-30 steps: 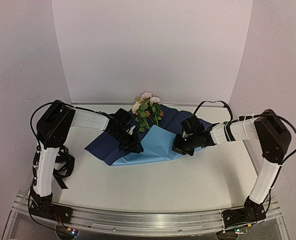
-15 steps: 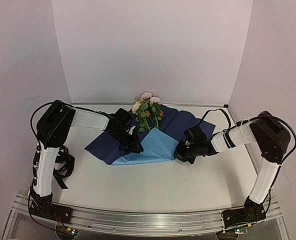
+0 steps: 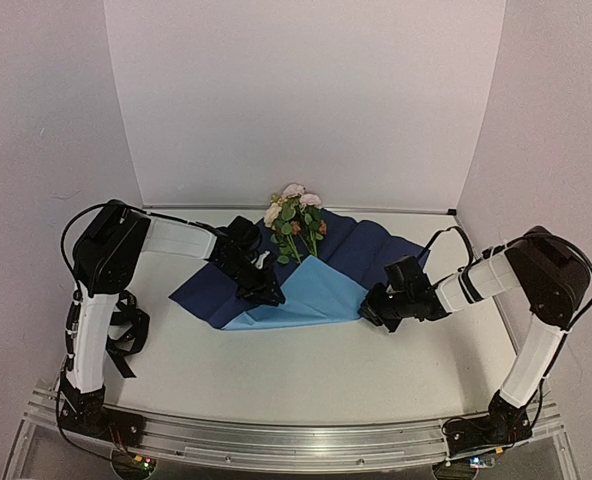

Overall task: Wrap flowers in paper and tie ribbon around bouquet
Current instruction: Press the fold line on the 1/4-folded wrapping paper.

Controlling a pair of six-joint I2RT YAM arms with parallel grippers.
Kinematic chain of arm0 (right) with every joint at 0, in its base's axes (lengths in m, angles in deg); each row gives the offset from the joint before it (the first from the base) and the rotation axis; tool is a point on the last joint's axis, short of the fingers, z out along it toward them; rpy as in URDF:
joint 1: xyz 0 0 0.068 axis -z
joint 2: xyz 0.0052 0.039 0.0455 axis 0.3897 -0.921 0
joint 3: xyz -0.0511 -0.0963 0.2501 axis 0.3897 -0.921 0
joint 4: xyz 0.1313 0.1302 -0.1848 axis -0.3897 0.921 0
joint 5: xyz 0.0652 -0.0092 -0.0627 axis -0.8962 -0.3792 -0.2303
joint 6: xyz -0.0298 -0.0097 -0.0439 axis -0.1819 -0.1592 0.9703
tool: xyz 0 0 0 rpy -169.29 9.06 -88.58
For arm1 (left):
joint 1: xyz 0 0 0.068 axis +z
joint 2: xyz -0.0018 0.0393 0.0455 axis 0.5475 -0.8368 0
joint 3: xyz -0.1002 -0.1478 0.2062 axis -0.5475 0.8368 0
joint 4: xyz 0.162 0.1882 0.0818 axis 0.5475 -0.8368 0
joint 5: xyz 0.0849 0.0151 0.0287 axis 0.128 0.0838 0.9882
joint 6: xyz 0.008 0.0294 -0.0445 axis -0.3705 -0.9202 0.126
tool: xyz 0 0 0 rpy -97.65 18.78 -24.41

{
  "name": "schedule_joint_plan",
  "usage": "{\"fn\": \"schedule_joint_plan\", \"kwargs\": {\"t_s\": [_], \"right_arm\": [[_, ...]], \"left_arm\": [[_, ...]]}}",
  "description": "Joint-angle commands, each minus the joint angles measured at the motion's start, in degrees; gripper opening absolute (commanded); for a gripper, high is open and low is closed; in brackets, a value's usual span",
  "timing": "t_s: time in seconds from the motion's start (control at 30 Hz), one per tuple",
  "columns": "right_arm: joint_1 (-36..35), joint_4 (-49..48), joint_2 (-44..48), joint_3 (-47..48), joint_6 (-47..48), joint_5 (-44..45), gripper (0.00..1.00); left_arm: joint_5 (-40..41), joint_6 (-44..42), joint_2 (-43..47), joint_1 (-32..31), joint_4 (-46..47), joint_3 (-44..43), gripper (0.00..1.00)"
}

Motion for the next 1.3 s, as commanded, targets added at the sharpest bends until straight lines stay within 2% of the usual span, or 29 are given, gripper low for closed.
{"fn": "schedule_joint_plan", "kwargs": {"t_s": [0.0,1.07,1.27], "right_arm": [[2.24,2.95,2.34,-2.71,-1.27,1.9,0.02],[17.42,2.94,11.47,-8.03,1.45,-4.21,0.05],[17.32,9.75,14.66,-3.08,6.46,-4.13,0.06]], "left_arm": [[5.17,-1.6,-2.7,1.87,-4.73,-0.3,0.2],[5.07,-2.1,-3.09,2.16,-5.2,-1.08,0.19],[4.7,-2.39,-3.58,2.15,-5.43,-1.97,0.19]]}}
